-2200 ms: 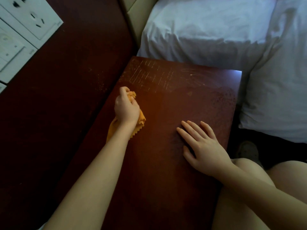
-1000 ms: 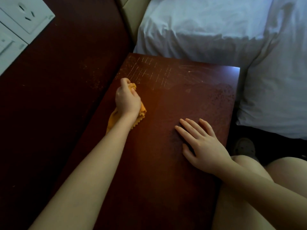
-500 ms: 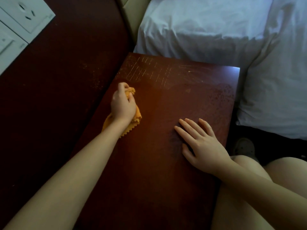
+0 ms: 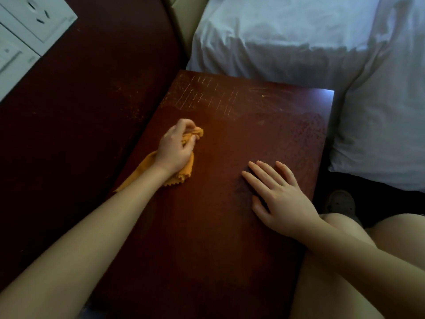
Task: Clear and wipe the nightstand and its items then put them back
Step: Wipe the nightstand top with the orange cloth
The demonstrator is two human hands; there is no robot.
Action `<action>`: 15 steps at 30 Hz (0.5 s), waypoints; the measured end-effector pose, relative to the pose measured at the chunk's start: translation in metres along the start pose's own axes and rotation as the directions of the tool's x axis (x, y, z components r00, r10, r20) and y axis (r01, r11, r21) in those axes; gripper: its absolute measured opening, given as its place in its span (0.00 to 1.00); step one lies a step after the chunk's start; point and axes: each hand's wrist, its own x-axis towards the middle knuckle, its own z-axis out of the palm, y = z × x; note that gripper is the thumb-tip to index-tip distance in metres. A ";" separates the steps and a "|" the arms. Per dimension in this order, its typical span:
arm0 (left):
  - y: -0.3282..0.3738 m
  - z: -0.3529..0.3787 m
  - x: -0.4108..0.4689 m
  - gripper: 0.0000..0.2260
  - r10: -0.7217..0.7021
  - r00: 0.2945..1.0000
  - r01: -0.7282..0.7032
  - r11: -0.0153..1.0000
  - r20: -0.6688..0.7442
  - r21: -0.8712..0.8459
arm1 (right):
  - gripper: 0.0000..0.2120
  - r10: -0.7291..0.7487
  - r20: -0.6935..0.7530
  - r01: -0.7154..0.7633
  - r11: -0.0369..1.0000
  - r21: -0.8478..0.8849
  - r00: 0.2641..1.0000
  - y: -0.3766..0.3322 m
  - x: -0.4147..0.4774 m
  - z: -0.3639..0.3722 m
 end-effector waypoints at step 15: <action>0.051 0.034 0.003 0.10 0.056 0.997 -0.055 0.998 -0.054 0.005 | 0.26 0.025 0.005 -0.025 0.999 0.030 1.000 0.000 0.000 -0.001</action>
